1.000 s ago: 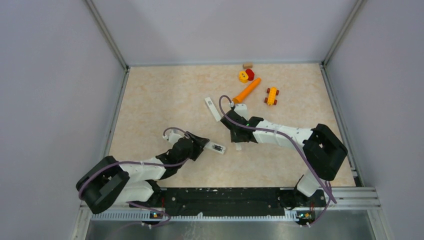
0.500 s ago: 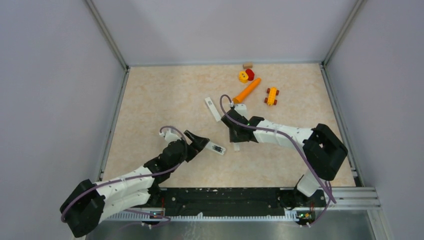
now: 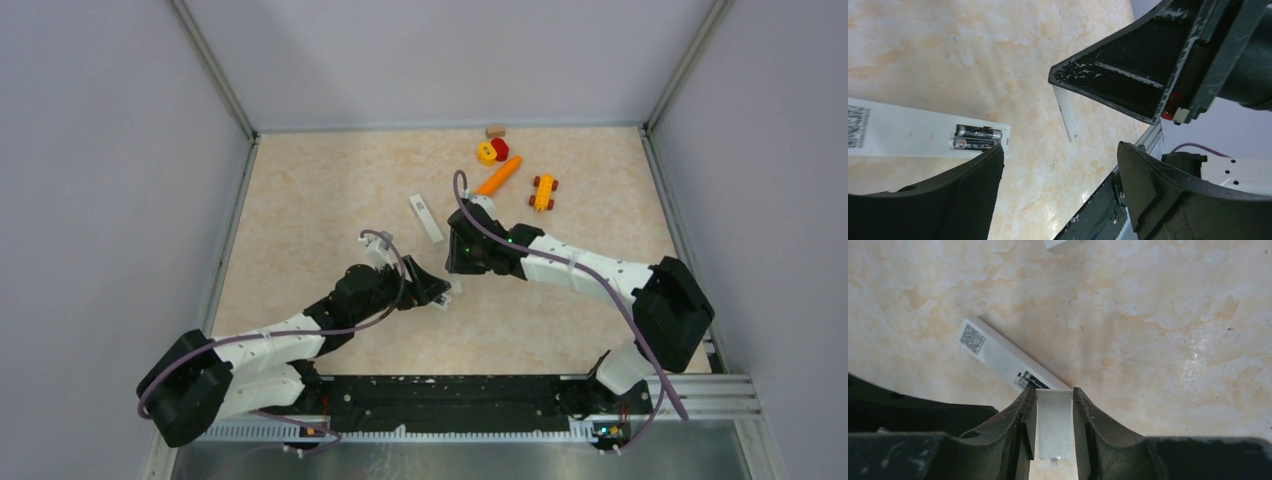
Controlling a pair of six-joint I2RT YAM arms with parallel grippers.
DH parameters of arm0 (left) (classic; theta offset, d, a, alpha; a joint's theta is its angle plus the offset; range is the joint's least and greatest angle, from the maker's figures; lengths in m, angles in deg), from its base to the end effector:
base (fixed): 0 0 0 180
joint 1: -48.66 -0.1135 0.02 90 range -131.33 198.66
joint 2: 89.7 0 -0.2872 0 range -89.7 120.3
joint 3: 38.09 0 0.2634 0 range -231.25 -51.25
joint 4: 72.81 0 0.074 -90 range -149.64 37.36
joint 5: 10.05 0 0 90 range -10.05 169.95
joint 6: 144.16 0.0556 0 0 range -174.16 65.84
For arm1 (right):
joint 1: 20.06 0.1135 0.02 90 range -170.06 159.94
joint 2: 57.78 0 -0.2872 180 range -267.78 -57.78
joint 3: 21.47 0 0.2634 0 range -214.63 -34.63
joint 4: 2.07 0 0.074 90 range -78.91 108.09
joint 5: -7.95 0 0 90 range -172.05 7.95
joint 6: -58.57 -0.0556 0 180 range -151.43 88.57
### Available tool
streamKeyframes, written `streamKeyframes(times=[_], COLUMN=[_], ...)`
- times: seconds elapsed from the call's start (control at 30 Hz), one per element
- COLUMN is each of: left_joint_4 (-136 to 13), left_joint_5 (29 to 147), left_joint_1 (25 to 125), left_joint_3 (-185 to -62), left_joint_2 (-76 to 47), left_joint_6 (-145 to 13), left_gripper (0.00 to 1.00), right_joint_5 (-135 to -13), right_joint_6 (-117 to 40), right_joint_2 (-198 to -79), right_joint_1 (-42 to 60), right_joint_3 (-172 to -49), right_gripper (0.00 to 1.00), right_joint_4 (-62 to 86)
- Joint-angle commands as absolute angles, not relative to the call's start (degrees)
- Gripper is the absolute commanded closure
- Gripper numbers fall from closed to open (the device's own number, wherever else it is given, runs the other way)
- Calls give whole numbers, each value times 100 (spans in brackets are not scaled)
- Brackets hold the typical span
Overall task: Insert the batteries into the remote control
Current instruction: Pick up the battery cover at the center of the board.
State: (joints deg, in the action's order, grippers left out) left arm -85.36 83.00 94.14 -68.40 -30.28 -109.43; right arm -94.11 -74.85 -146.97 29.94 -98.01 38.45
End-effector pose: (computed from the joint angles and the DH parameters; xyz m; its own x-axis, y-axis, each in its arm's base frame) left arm 0.1579 -0.1648 0.1957 -0.7284 -0.4298 -0.5336 0.2618 0.5452 -0.7964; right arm 0.2338 0.2606 0.2402 -0.8333 0.0527 -0.5503 -0.1320 0.9477 0.2906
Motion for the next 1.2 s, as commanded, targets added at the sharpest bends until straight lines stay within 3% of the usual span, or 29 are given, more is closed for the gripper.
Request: streamKeyframes(times=[0.0, 0.17, 0.47, 0.6, 0.67, 0.7, 0.83, 0.9, 0.97, 1.17], left_joint_4=[-9476, -9706, -10044, -10060, -10032, -9989, -9343, -8863, -8693, -9094], left_joint_5=[9078, 9191, 9127, 9088, 9068, 9067, 9058, 9029, 8789, 7694], left_joint_1=[9427, 9429, 9425, 9420, 9424, 9421, 9412, 9414, 9415, 9423], left_joint_3=[-7196, -7371, -7281, -7304, -7337, -7359, -7665, -7902, -8008, -8009], left_joint_2=[-2568, -2204, -1812, -1755, -1767, -1779, -1868, -1934, -2033, -2403], left_joint_6=[-10912, -11174, -11531, -11401, -11252, -11105, -9798, -8959, -8193, -6145], left_gripper=[15, 23, 49, 73, 93, 100, 100, 100, 100, 100], right_joint_5=[-9082, -9020, -8859, -8804, -8801, -8788, -8874, -8756, -8537, -7878], right_joint_6=[-7726, -7840, -7993, -7994, -7978, -7976, -7889, -7872, -7941, -8310], right_joint_2=[-14352, -14280, -14154, -14139, -14117, -14088, -13709, -13488, -13304, -12750], right_joint_1=[2934, 2936, 2934, 2930, 2921, 2911, 2844, 2732, 2552, 2096], right_joint_3=[-10104, -10101, -10083, -10094, -10103, -10092, -9980, -9997, -10090, -10125], right_gripper=[69, 69, 69, 69, 67, 61, 27, 18, 11, 7], right_joint_4=[3571, 3525, 3354, 3341, 3358, 3373, 3337, 3373, 3502, 3457])
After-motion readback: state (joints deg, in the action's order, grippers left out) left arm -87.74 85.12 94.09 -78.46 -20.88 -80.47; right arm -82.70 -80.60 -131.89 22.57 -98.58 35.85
